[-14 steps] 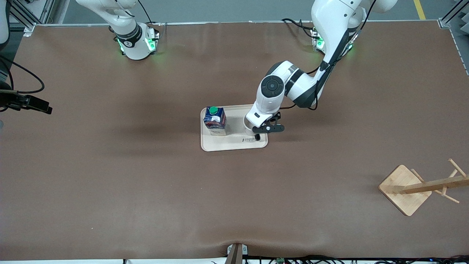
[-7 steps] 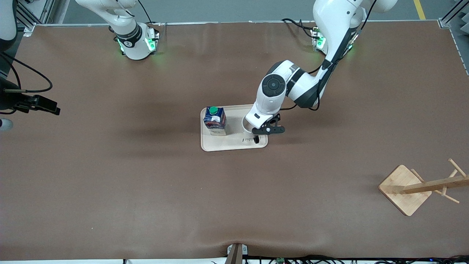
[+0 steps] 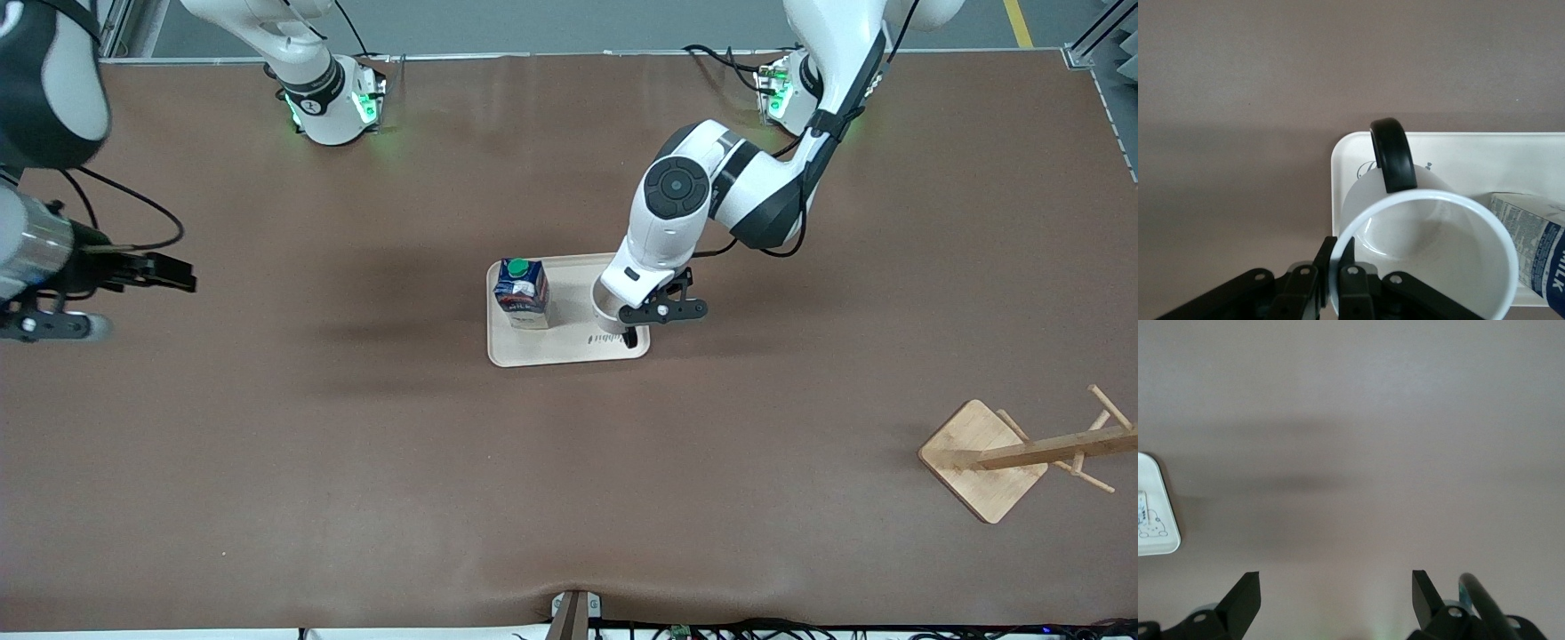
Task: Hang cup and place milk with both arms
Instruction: 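Lift the mug with the left gripper while the right gripper grasps the milk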
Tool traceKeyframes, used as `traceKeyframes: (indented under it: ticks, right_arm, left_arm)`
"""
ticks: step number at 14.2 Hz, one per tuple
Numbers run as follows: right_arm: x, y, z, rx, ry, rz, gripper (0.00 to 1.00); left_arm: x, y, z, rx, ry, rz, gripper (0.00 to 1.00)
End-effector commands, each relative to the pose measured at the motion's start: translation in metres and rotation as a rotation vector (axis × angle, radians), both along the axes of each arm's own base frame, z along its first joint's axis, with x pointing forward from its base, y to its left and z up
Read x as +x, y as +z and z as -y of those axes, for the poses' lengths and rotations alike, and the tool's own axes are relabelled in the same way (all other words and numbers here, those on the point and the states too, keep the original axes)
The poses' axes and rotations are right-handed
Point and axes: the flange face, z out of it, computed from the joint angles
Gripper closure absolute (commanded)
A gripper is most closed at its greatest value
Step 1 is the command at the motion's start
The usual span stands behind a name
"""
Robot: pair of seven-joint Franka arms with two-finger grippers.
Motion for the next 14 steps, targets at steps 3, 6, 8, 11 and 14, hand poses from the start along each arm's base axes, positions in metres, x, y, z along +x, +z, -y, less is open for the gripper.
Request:
traceKeyframes:
  ticks: [3, 6, 8, 11, 14]
  right_arm:
    - [0.009, -0.039, -0.077, 0.132, -0.096, -0.067, 0.00]
    - [0.001, -0.074, -0.140, 0.116, -0.148, -0.054, 0.00]
    - [-0.011, -0.081, -0.184, 0.091, -0.178, -0.067, 0.00]
    - [-0.023, -0.096, -0.242, 0.064, -0.252, -0.049, 0.00]
    - [-0.051, -0.107, -0.308, 0.055, -0.281, -0.020, 0.00]
  left_arm:
    - [0.008, 0.038, -0.003, 0.037, -0.013, 0.034, 1.00]
    - [0.017, 0.062, -0.012, 0.060, 0.000, 0.027, 1.00]
    - [0.026, 0.078, -0.031, 0.068, 0.014, 0.042, 1.00]
    - [0.040, 0.097, -0.063, 0.072, -0.021, 0.041, 1.00]
    - [0.056, 0.109, -0.099, 0.073, -0.065, 0.036, 1.00]
